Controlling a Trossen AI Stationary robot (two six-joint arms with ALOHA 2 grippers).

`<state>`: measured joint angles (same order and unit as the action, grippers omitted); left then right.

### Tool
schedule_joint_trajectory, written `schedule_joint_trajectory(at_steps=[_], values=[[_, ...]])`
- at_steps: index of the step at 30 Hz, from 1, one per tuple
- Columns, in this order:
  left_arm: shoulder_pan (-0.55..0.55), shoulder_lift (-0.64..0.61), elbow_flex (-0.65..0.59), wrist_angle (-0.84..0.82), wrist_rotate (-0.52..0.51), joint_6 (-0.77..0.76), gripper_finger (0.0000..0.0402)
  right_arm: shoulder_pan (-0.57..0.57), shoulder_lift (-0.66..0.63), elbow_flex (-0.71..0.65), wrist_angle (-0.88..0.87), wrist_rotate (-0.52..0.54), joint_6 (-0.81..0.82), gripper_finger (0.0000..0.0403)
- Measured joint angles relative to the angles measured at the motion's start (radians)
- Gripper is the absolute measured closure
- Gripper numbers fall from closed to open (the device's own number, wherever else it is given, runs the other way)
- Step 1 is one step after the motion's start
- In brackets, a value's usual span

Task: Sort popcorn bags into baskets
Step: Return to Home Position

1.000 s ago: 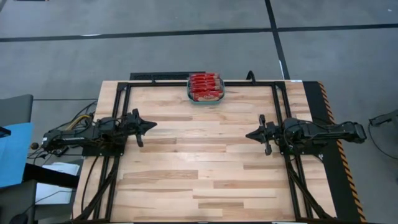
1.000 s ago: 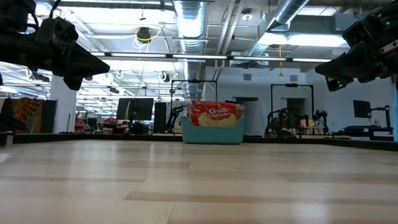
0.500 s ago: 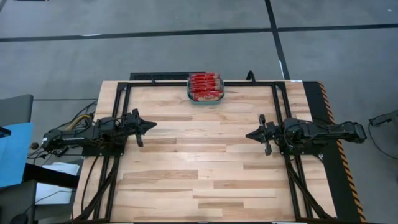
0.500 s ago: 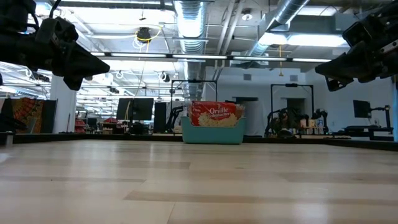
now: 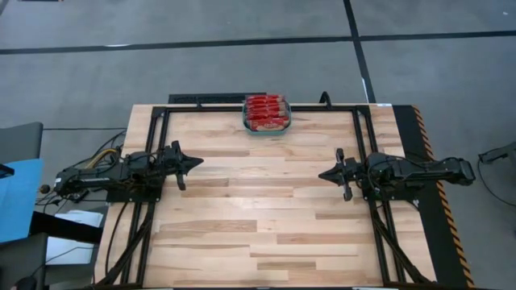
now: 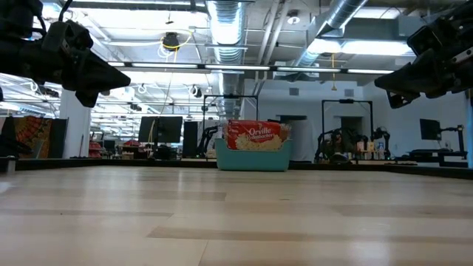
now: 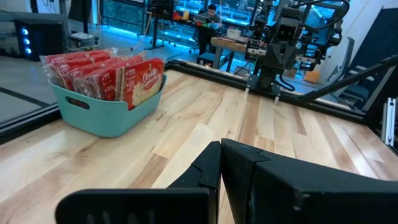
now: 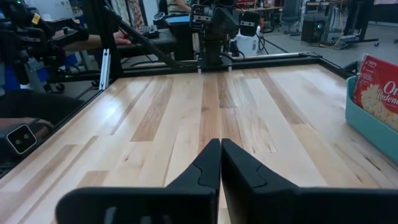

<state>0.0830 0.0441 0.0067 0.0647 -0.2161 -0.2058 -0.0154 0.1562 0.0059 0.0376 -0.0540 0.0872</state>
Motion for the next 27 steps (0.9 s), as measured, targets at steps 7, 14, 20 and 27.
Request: schedule_joint_trajectory(at_steps=[7, 14, 20, 27], values=[[0.000, 0.000, 0.000, 0.000, 0.000, 0.000, 0.0401, 0.000, 0.000, 0.000, 0.000, 0.000, 0.000, 0.0364], [0.000, 0.000, 0.000, 0.000, 0.000, 0.000, 0.0401, 0.000, 0.000, 0.000, 0.000, 0.000, 0.000, 0.0370], [0.000, 0.000, 0.000, 0.000, 0.000, 0.000, 0.0401, 0.000, 0.000, 0.000, 0.000, 0.000, 0.000, 0.0374], [0.000, 0.000, 0.000, 0.000, 0.000, 0.000, 0.0401, 0.000, 0.000, 0.000, 0.000, 0.000, 0.000, 0.0374]])
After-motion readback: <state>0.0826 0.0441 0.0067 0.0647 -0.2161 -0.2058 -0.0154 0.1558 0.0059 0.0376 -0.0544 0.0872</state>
